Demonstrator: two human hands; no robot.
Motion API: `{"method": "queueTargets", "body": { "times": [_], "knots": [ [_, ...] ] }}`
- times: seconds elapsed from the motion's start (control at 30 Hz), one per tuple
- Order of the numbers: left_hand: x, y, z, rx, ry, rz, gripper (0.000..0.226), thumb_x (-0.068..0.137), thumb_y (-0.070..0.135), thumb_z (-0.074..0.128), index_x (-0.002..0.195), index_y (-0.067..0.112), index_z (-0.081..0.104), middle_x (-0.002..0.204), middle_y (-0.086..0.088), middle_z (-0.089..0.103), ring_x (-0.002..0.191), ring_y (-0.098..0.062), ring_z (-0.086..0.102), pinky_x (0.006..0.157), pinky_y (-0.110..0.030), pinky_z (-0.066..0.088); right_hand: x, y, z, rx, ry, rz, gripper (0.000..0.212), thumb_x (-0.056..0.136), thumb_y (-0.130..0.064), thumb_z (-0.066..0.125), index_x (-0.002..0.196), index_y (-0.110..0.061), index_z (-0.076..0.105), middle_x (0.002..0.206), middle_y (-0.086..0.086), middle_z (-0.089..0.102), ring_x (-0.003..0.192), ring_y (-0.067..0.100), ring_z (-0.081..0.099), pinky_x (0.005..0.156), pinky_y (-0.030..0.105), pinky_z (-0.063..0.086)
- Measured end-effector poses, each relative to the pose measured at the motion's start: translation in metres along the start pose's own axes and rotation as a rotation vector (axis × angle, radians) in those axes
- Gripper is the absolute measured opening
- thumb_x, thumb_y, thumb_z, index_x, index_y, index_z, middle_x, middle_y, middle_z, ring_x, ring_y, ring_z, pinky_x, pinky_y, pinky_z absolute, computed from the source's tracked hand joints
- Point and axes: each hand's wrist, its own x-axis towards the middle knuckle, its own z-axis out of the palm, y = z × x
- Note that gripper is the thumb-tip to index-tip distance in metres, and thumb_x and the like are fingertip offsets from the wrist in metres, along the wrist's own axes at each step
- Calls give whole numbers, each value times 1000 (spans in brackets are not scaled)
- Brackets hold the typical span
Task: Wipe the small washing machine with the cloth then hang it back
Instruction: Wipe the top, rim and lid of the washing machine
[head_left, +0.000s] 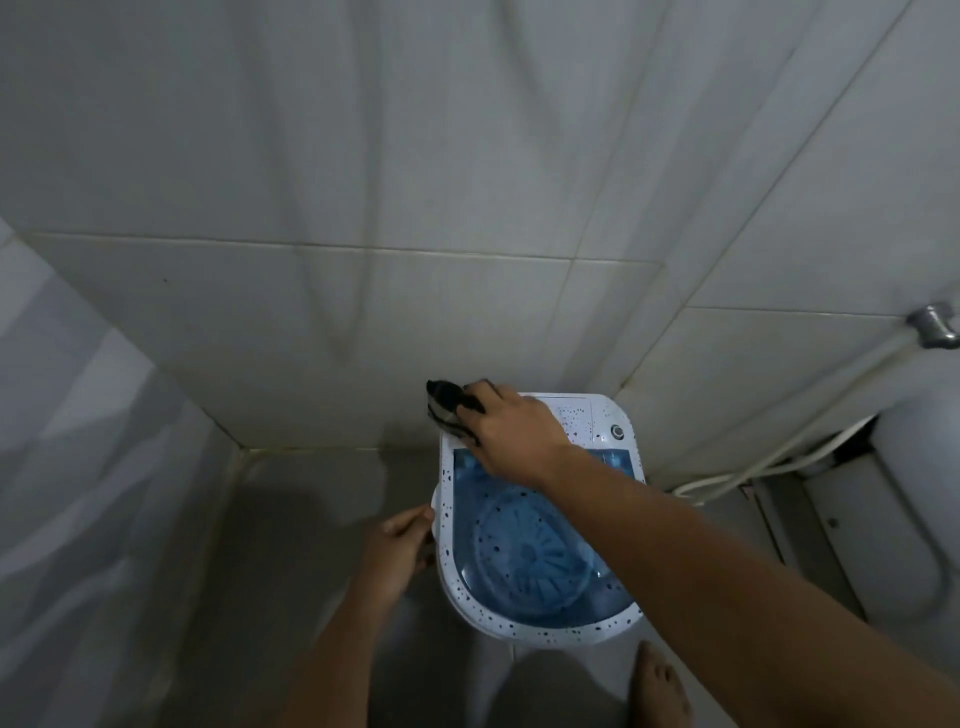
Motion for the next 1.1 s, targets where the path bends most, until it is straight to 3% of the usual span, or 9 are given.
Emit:
{"method": "queueTargets", "body": {
  "times": [0.17, 0.3, 0.43, 0.67, 0.73, 0.8, 0.87, 0.97, 1.1],
  "knots": [
    [1, -5, 0, 28, 14, 45, 25, 98, 16, 56, 116, 9, 72, 101, -9, 77, 90, -21, 74, 73, -29, 61, 27, -14, 0, 13, -78, 259, 62, 90, -19, 59, 149, -23, 38, 138, 14, 41, 117, 37, 48, 82, 48, 52],
    [5, -8, 0, 41, 34, 71, 24, 97, 16, 58, 112, 9, 74, 87, -2, 79, 86, -22, 75, 76, -37, 62, -3, -37, 5, -50, -69, 131, 67, 89, -14, 58, 151, -17, 34, 147, 17, 33, 123, 40, 43, 89, 52, 48],
    [7, -8, 0, 31, 32, 79, 22, 96, 14, 59, 110, 7, 75, 84, -1, 78, 84, -24, 74, 77, -39, 61, -21, -30, 3, -104, -65, -31, 62, 88, -17, 58, 148, -15, 41, 144, 16, 38, 117, 37, 48, 86, 51, 49],
    [4, -7, 0, 78, 44, 122, 18, 97, 16, 59, 104, 22, 74, 87, 3, 79, 84, -20, 75, 79, -39, 62, 14, 1, -16, -14, -86, 368, 59, 86, -16, 62, 143, -16, 46, 137, 15, 42, 120, 35, 46, 91, 48, 50],
    [5, -7, 1, 61, 50, 116, 18, 96, 14, 59, 99, 23, 74, 80, 7, 78, 78, -16, 74, 76, -37, 61, -2, -9, -5, -12, -59, 254, 67, 85, -18, 62, 148, -17, 40, 140, 17, 40, 121, 37, 45, 90, 50, 51],
    [6, -7, 2, 54, 50, 121, 19, 96, 12, 59, 96, 23, 74, 78, 8, 77, 76, -15, 72, 75, -36, 61, -27, -19, 8, -45, -50, 3, 70, 80, -22, 66, 146, -17, 43, 141, 17, 41, 116, 37, 49, 85, 50, 52],
    [6, -5, 2, 51, 47, 126, 18, 96, 11, 59, 96, 21, 74, 75, 11, 76, 75, -15, 71, 74, -36, 61, -32, -14, 13, -63, -51, -82, 71, 77, -24, 68, 144, -18, 46, 141, 16, 43, 113, 36, 51, 85, 50, 51],
    [6, -5, 2, 60, 47, 128, 17, 96, 12, 59, 98, 21, 73, 74, 11, 76, 72, -11, 70, 69, -30, 60, -2, -5, -1, -55, -47, 135, 61, 83, -19, 64, 142, -19, 48, 141, 15, 41, 119, 35, 48, 91, 50, 49],
    [6, -5, 0, 95, 35, 125, 17, 97, 16, 59, 104, 21, 73, 85, 3, 77, 80, -16, 72, 77, -36, 60, 22, -17, -13, 8, -99, 357, 55, 85, -16, 62, 139, -13, 50, 136, 16, 41, 119, 37, 46, 88, 48, 51]
  ]
}}
